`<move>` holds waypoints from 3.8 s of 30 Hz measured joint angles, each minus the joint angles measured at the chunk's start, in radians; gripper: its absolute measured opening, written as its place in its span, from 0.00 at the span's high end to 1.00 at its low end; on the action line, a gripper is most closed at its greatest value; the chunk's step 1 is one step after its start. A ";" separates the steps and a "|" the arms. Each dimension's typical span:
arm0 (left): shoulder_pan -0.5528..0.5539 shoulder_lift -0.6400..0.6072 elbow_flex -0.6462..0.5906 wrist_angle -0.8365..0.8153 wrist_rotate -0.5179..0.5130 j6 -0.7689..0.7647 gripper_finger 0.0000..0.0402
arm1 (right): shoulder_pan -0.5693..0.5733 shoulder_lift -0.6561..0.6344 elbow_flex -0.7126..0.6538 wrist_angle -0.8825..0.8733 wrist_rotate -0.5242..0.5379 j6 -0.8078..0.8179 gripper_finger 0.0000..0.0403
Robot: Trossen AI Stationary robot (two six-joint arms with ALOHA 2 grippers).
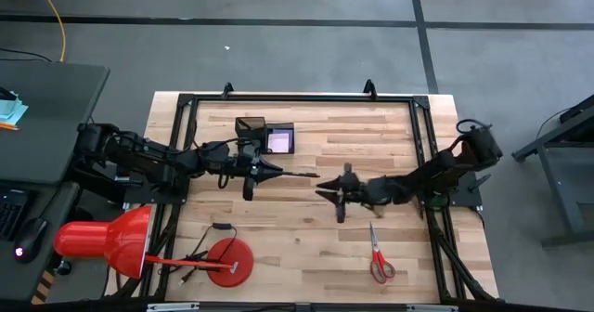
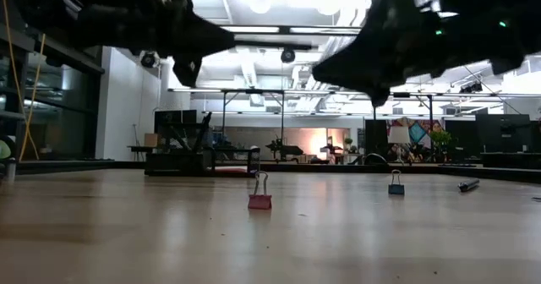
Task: Pick and place office supplies into organizer
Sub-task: Put the black pen into the desk organizer
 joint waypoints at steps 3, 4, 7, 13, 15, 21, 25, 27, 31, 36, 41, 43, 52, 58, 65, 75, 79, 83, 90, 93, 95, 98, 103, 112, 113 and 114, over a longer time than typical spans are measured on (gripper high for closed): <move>0.000 0.000 0.000 0.029 0.029 -0.008 0.98 | -0.004 0.030 -0.098 0.285 -0.017 -0.075 0.79; 0.000 0.000 0.000 0.043 0.035 -0.008 0.98 | -0.010 0.038 -0.118 0.362 -0.030 -0.087 0.79; 0.000 0.000 0.000 0.085 0.044 -0.008 0.95 | -0.040 0.054 -0.149 0.481 -0.061 -0.092 0.79; 0.000 0.000 0.000 0.134 0.048 -0.017 0.95 | -0.103 0.056 -0.085 0.421 -0.235 -0.029 0.73; 0.000 0.000 0.000 0.142 0.065 -0.031 0.97 | -0.112 0.056 -0.044 0.373 -0.251 -0.031 0.68; 0.000 0.000 0.000 0.166 0.067 -0.035 0.94 | -0.119 0.056 0.048 0.277 -0.251 -0.119 0.52; 0.000 0.000 0.000 0.172 0.069 -0.035 0.94 | -0.119 0.056 0.078 0.275 -0.265 -0.167 0.46; 0.000 0.000 0.000 0.172 0.069 -0.034 0.95 | -0.118 0.056 0.085 0.278 -0.265 -0.186 0.46; 0.000 0.000 0.000 0.171 0.070 -0.033 0.97 | -0.119 0.056 0.092 0.289 -0.277 -0.195 0.47; 0.000 0.000 0.000 0.170 0.074 -0.032 0.94 | -0.119 0.055 0.092 0.322 -0.281 -0.243 0.49; 0.000 0.000 0.000 0.168 0.074 -0.032 0.96 | -0.125 0.054 0.092 0.350 -0.281 -0.244 0.49; 0.000 0.000 0.000 0.168 0.074 -0.032 0.96 | -0.127 0.054 0.092 0.354 -0.279 -0.245 0.50; 0.000 0.000 0.000 0.163 0.074 -0.032 0.95 | -0.150 0.054 0.091 0.367 -0.203 -0.198 0.52; 0.000 0.000 0.000 0.164 0.073 -0.032 0.96 | -0.172 0.053 0.091 0.358 -0.245 -0.190 0.53; 0.000 0.000 0.000 0.153 0.074 -0.032 0.96 | -0.171 0.053 0.091 0.376 -0.266 -0.191 0.56; 0.000 0.000 0.000 0.149 0.072 -0.028 0.94 | -0.171 0.053 0.091 0.375 -0.297 -0.198 0.76; 0.000 0.000 0.000 0.148 0.070 -0.027 0.93 | -0.171 0.053 0.091 0.376 -0.301 -0.215 0.89; 0.000 0.000 0.000 0.141 0.069 -0.027 0.94 | -0.171 0.053 0.090 0.377 -0.302 -0.218 0.93; 0.000 0.000 0.000 0.132 0.037 -0.031 0.90 | -0.171 0.053 0.090 0.368 -0.271 -0.217 0.88; 0.000 0.000 0.000 0.129 0.024 -0.027 0.90 | -0.171 0.053 0.090 0.356 -0.246 -0.218 0.86; 0.000 0.000 -0.001 0.129 -0.002 -0.033 0.90 | -0.170 0.052 0.090 0.348 -0.233 -0.219 0.88; -0.001 0.000 -0.002 0.098 -0.040 -0.053 0.91 | -0.171 0.052 0.090 0.333 -0.226 -0.235 0.92; -0.001 0.000 -0.001 0.061 -0.121 -0.056 0.86 | -0.171 0.053 0.089 0.318 -0.202 -0.236 0.90; 0.000 -0.040 0.000 -0.066 -0.259 -0.031 0.66 | -0.171 0.053 0.090 0.264 -0.134 -0.243 0.91; -0.001 -0.049 0.000 -0.088 -0.279 -0.031 0.63 | -0.171 0.053 0.090 0.262 -0.133 -0.243 0.91; 0.000 -0.061 0.000 -0.114 -0.296 -0.030 0.60 | -0.171 0.053 0.090 0.258 -0.133 -0.244 0.92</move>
